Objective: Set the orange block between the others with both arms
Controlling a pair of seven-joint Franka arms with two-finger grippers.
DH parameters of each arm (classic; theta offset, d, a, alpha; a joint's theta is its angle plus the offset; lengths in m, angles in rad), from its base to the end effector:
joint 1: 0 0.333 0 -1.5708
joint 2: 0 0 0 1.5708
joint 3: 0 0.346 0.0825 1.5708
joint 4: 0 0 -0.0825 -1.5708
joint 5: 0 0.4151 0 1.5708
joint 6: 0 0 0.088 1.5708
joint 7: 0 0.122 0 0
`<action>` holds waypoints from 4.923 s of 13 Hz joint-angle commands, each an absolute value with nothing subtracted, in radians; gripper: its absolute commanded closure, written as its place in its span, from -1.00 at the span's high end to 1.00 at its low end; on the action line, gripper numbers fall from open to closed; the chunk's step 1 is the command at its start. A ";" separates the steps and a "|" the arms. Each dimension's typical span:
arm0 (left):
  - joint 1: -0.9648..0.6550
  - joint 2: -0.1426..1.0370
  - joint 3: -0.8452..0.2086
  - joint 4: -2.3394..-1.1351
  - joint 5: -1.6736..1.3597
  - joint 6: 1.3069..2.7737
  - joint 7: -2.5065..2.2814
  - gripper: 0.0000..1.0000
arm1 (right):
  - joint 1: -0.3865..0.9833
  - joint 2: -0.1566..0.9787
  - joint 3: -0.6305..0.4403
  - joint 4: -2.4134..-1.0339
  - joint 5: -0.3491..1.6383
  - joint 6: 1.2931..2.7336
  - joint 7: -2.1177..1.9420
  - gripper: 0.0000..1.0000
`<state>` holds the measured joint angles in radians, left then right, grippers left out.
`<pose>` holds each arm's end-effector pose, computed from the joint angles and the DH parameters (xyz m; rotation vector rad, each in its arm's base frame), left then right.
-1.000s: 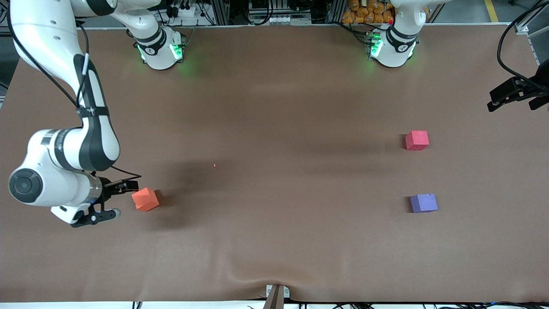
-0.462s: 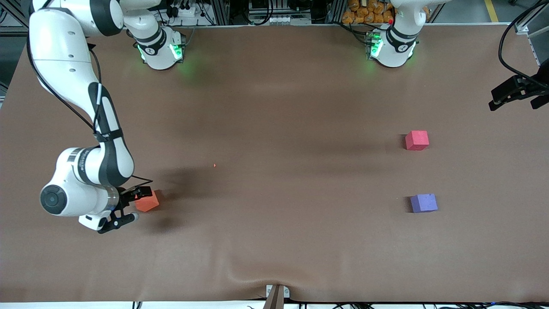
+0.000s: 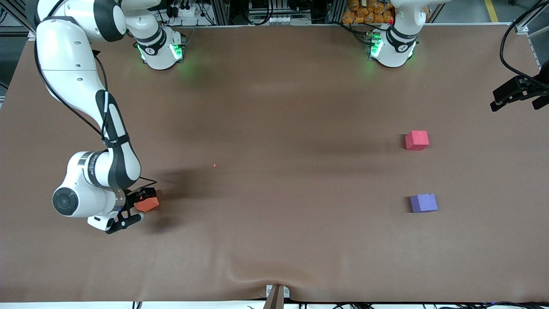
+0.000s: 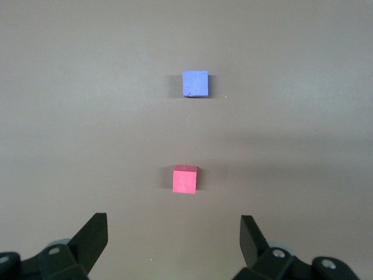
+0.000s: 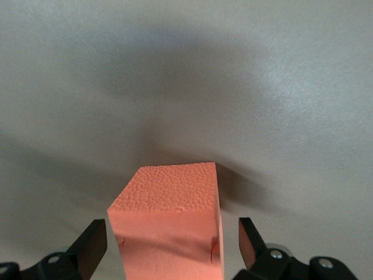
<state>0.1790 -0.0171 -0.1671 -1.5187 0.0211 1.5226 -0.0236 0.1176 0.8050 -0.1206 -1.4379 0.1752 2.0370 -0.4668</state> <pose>0.5755 0.0086 0.6711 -3.1171 -0.0573 -0.0326 0.7448 0.0245 0.1851 -2.9675 -0.5974 0.2725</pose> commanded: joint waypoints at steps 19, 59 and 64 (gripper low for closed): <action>0.238 -0.046 -0.173 -1.513 0.017 1.517 -0.012 1.00 | 0.455 0.729 -0.106 -1.382 0.213 2.060 0.036 -0.28; 0.239 -0.029 -0.173 -1.516 0.012 1.525 -0.012 1.00 | 0.261 0.241 -0.098 -1.379 0.200 1.462 0.309 1.00; 0.209 -0.025 -0.193 -1.511 0.012 1.525 -0.032 1.00 | 0.059 0.140 -0.014 -1.387 0.109 1.387 0.085 1.00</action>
<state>0.2231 -0.0250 -0.1765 -1.5178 0.0184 1.5253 -0.0235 0.1630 0.1854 -0.0870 -1.3537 0.1349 1.3912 0.1361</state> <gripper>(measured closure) 0.000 0.000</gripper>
